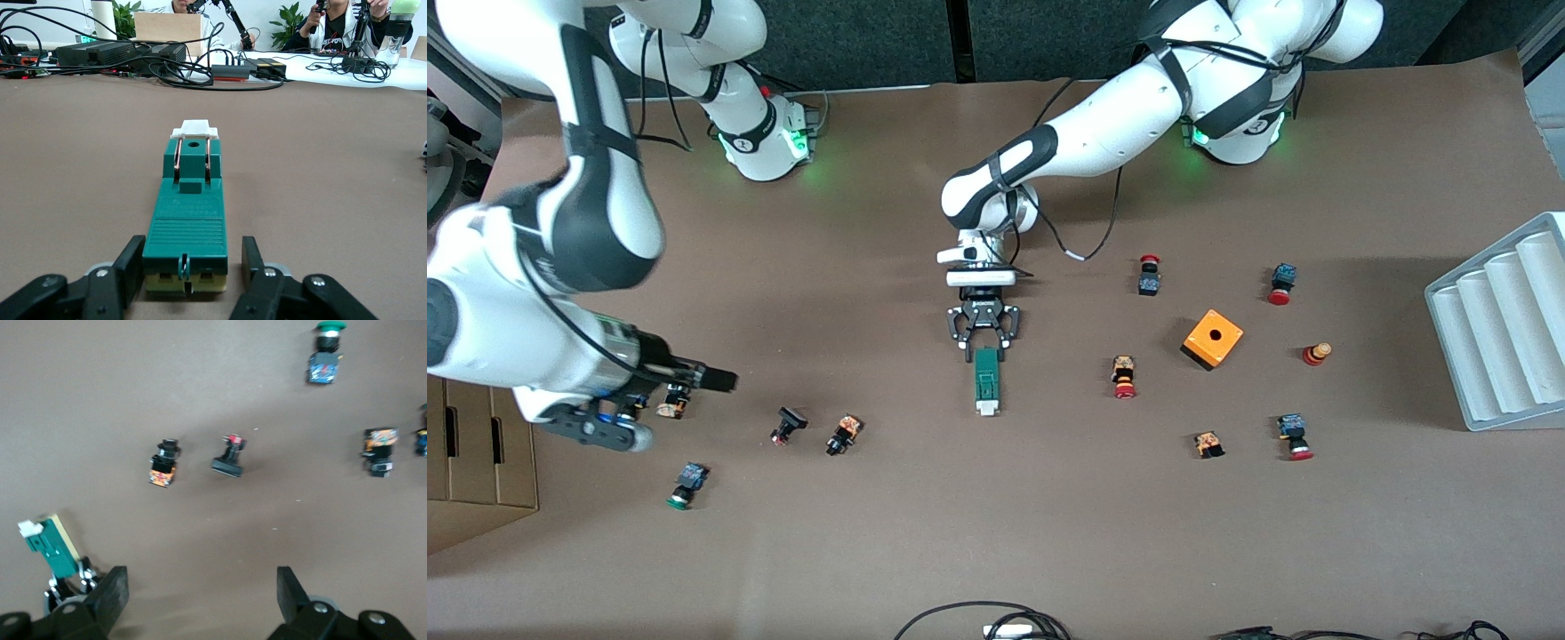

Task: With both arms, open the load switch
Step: 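Reach the right gripper over the switch's white lever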

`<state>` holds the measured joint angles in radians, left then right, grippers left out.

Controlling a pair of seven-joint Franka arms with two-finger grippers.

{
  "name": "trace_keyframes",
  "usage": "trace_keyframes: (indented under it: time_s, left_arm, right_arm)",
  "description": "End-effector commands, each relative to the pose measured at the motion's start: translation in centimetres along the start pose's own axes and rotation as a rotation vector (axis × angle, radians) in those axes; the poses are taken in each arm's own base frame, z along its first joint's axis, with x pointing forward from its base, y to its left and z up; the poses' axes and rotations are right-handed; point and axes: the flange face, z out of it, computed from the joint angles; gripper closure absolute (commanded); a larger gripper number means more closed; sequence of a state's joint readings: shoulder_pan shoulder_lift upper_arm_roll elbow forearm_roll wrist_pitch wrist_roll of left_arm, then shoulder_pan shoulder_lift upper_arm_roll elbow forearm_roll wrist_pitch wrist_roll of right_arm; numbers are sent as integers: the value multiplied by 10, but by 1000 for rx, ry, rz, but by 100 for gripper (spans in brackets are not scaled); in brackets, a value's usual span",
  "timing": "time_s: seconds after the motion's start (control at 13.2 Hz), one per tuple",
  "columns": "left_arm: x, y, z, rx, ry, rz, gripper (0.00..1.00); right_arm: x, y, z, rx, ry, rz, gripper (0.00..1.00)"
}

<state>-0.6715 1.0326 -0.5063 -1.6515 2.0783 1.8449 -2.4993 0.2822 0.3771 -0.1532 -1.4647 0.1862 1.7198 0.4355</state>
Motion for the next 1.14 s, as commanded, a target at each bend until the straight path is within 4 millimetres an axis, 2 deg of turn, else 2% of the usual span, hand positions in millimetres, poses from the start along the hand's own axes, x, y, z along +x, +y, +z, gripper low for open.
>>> trace_keyframes:
  time_s: [0.0,0.15,0.23,0.38,0.91,1.06]
  left_arm:
    - [-3,4,1,-4,29,2,37]
    - [-3,4,2,-3,30,3,38]
    - [-3,4,2,-3,30,3,38]
    - [-3,4,2,-3,30,3,38]
    - [-3,4,2,-3,30,3,39]
    - [-3,4,2,-3,30,3,39]
  right_arm:
    - [2,-45,21,20,13,136,0]
    - [4,-79,62,24,1,264,0]
    - [7,-94,78,59,-2,355,0]
    - [-1,-128,105,85,-20,456,0]
    - [-33,-221,173,212,-62,846,0]
    - [-41,-241,196,258,-98,962,0]
